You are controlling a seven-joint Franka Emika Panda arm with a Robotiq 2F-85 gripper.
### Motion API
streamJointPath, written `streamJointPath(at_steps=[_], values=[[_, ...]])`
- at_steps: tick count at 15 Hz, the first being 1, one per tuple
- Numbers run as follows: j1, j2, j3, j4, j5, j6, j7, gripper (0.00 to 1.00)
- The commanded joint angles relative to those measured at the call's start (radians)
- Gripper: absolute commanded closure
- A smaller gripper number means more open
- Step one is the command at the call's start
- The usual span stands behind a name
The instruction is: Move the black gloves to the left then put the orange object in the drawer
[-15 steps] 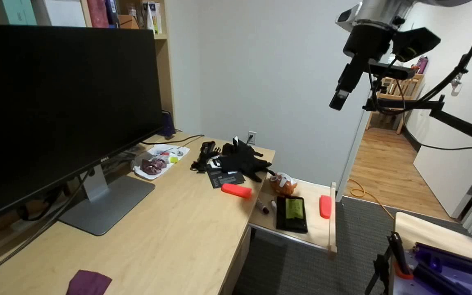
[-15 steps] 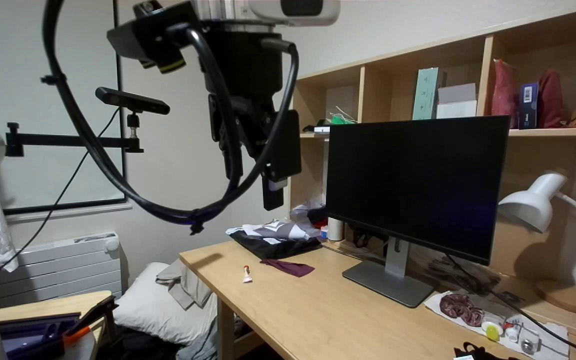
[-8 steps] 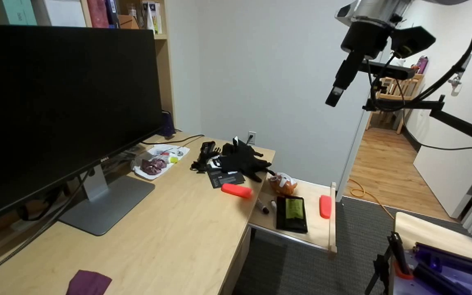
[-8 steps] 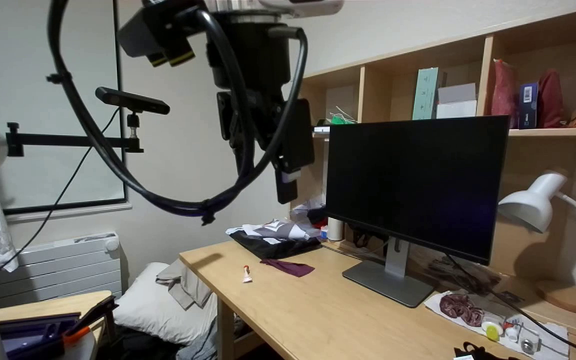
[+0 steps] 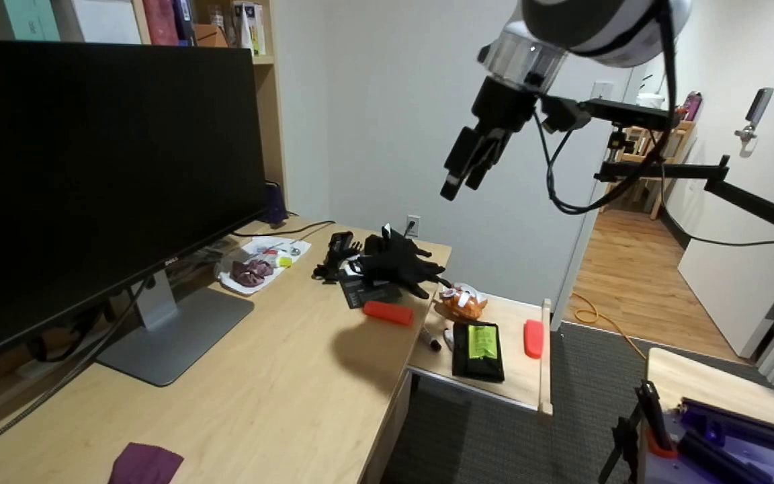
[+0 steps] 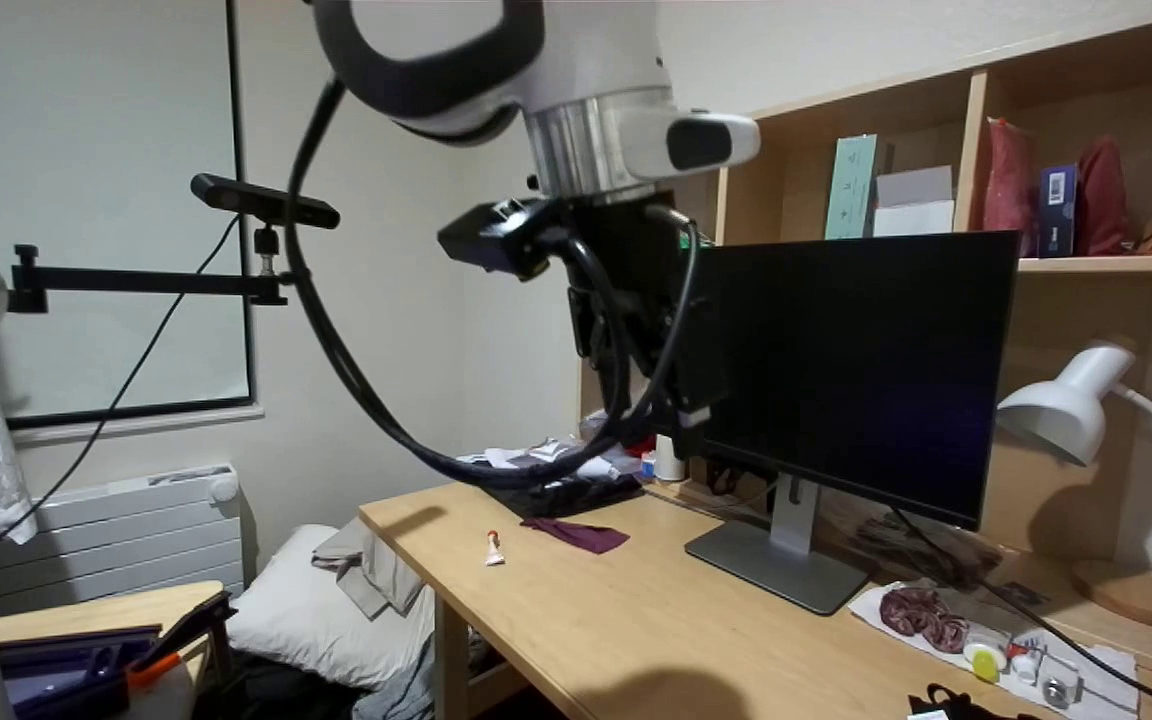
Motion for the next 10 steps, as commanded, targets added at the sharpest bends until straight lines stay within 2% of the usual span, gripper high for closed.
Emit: streamJointPath(at_steps=[1,2,4,10], values=[[0.034,0.258,0.028,0.164,0.022,0.061,0.157,0.0],[-0.011,0.32,0.081,0.213,0.045,0.052,0.174,0.0],[-0.038,0.433,0.11,0.323,0.033,0.023,0.24,0.0],[-0.105,0.691,0.137,0.65,0.0,-0.061,0.491,0.0]])
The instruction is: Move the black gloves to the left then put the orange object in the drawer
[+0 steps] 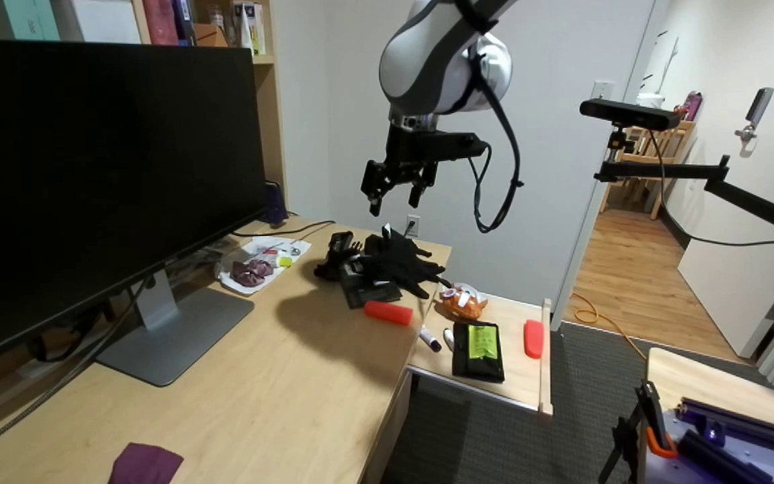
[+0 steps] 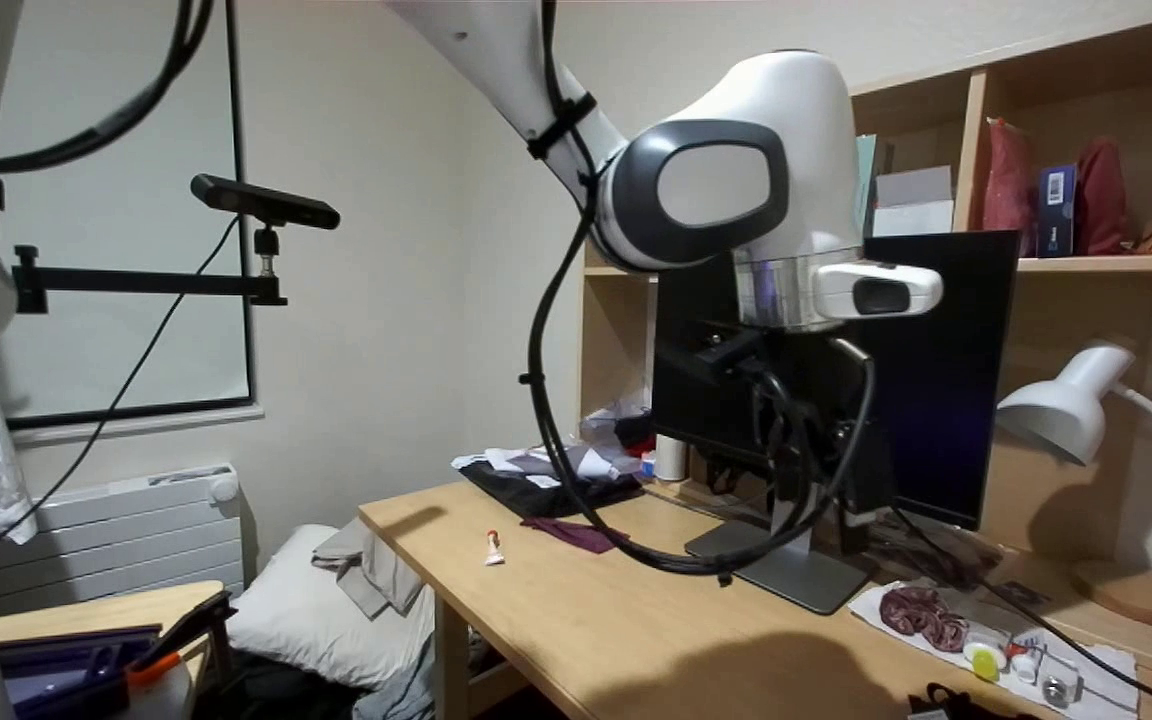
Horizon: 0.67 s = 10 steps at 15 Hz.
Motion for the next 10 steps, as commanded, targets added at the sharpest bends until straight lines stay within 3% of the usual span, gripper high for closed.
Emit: streamJointPath(at_steps=[1,4,5,10], values=[[-0.052,0.147,0.018,0.214,-0.005,-0.09,0.135,0.0],[-0.077,0.213,0.019,0.313,-0.002,-0.135,0.192,0.0],[-0.073,0.165,0.027,0.24,-0.016,-0.096,0.165,0.0],[-0.08,0.181,0.034,0.257,-0.016,-0.098,0.166,0.0]])
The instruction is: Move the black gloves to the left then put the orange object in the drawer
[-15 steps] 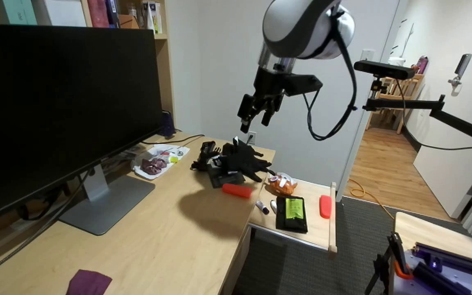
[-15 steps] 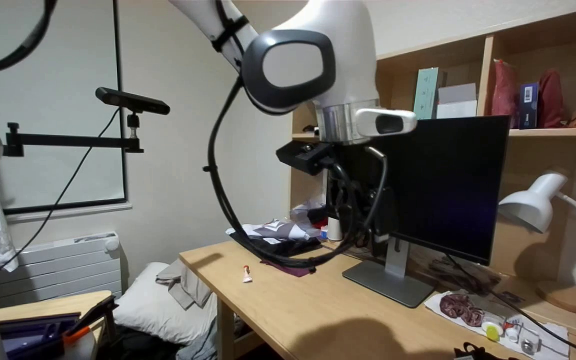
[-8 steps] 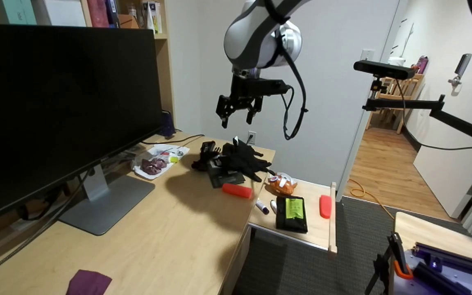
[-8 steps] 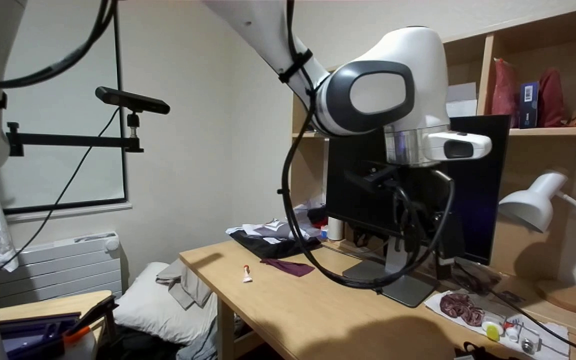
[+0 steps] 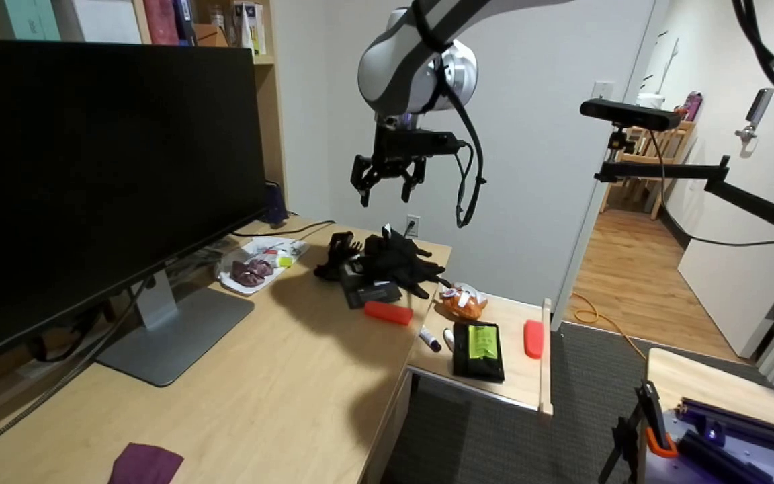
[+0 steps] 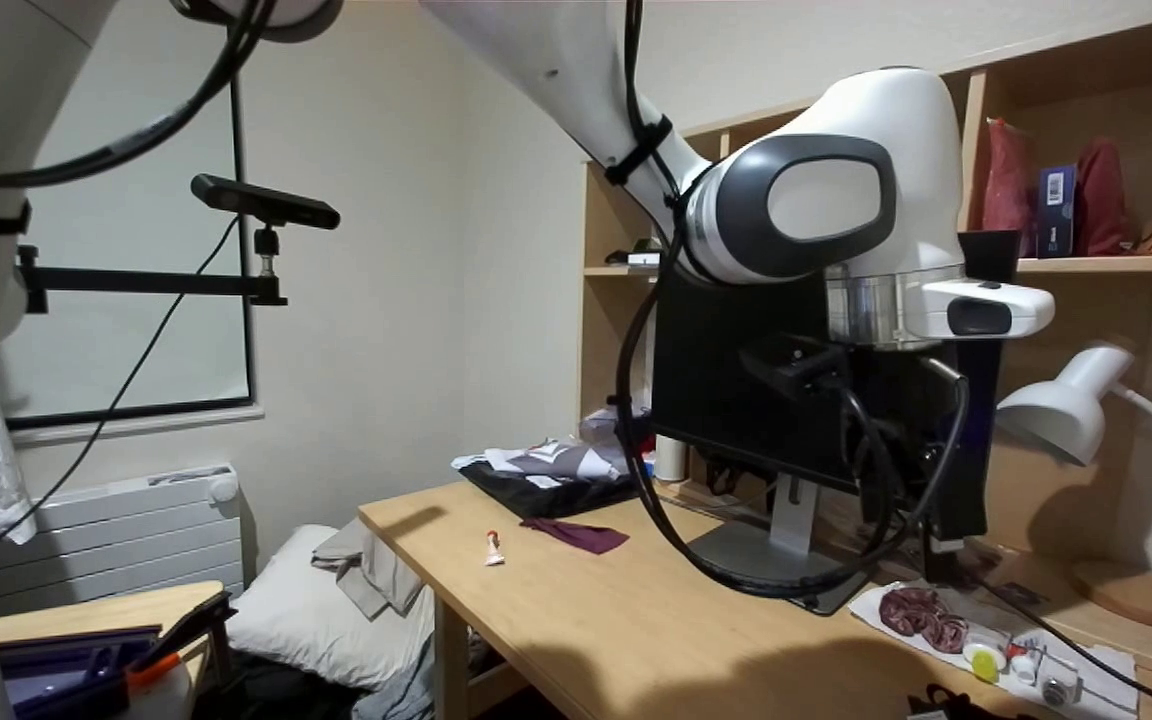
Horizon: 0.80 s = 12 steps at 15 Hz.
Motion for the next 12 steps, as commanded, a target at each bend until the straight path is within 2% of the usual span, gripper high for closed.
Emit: streamJointPath(at_steps=[1,5,12], values=[[-0.02,-0.002,0.022,0.002,-0.014,-0.002,0.008,0.0],[-0.036,0.069,0.025,0.064,0.008,-0.014,0.03,0.0],[-0.107,0.287,0.022,0.259,0.035,-0.066,0.108,0.0]])
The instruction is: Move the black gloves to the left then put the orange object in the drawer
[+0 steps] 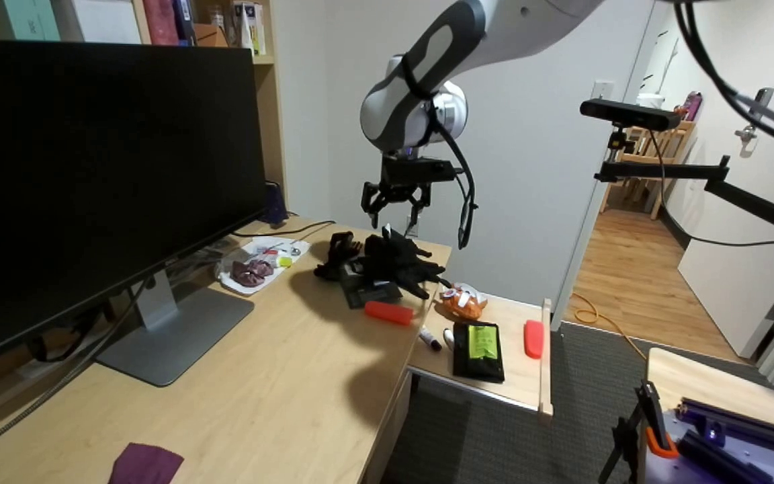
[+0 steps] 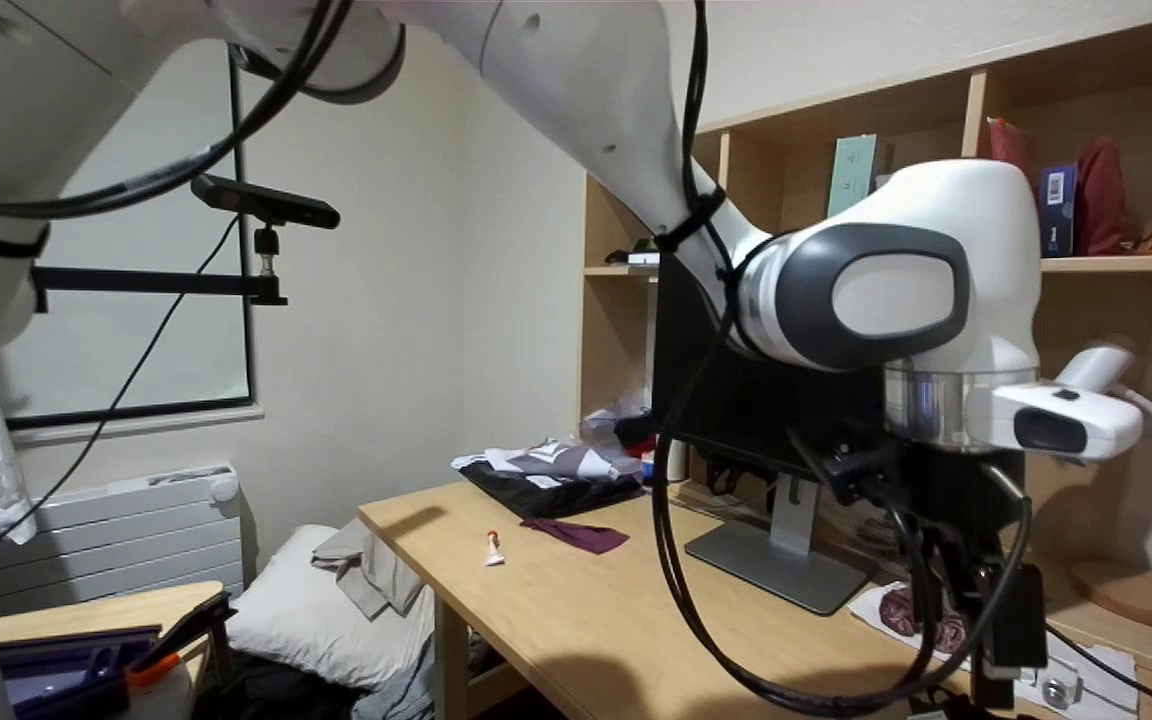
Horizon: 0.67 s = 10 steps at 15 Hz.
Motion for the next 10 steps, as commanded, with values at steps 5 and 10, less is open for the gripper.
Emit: streamJointPath(at_steps=[5,10], values=[[-0.082,0.236,0.031,0.259,0.063,-0.057,0.053,0.0],[-0.093,0.339,0.025,0.381,0.037,-0.124,0.068,0.0]])
